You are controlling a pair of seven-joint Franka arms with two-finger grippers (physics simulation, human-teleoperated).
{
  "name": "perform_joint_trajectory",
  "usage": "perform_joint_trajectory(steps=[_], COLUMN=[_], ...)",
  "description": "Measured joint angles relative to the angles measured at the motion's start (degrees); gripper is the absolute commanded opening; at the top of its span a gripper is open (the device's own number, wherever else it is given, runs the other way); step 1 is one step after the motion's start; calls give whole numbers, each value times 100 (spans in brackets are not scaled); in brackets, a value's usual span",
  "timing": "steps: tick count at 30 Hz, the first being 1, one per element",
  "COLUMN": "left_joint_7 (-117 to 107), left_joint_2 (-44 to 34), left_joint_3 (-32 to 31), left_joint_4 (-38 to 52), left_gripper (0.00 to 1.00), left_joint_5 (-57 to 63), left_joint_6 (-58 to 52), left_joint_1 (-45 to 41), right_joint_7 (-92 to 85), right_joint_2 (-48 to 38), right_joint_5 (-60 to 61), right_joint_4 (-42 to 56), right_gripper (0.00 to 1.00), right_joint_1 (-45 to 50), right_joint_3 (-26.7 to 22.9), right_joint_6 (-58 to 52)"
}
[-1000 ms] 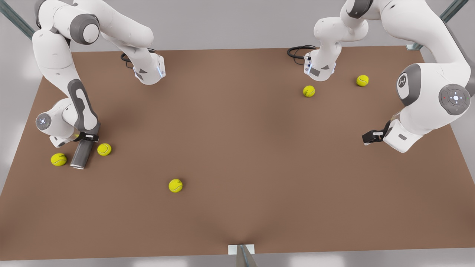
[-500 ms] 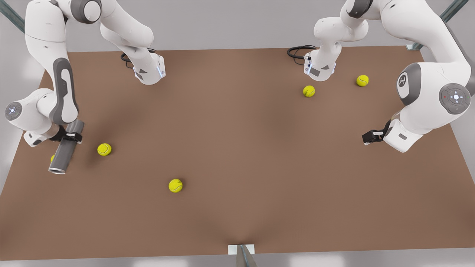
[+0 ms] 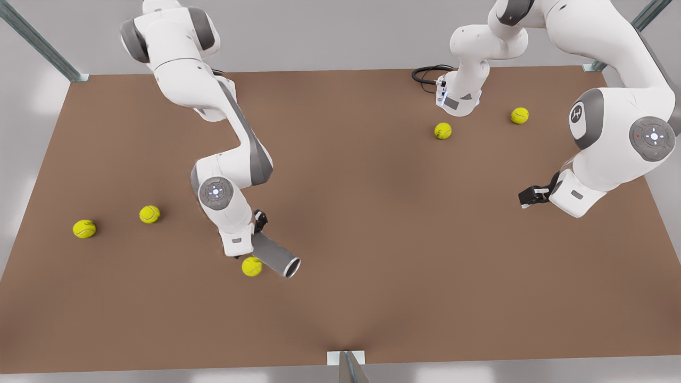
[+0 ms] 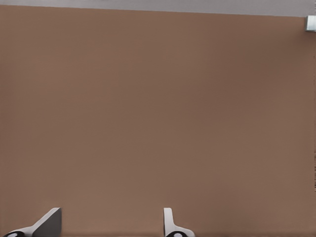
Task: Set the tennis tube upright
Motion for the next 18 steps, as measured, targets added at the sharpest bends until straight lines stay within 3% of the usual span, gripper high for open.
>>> perform_joint_trajectory(steps=[3,18], left_joint_7=[-1,-24], left_joint_2=[6,89], left_joint_3=[-5,-6], left_joint_4=[0,-1], left_gripper=[100,100], left_joint_5=[-12,-26], left_joint_6=[5,-26], left_joint_1=[-11,-132], right_joint_7=[-278,-1130], right_joint_2=[595,1973], right_joint_5=[-248,-516], right_joint_4=[661,1401], right_gripper=[66,66], right_joint_1=[586,1690], right_joint_3=[-4,29], right_joint_6=[-6,1453])
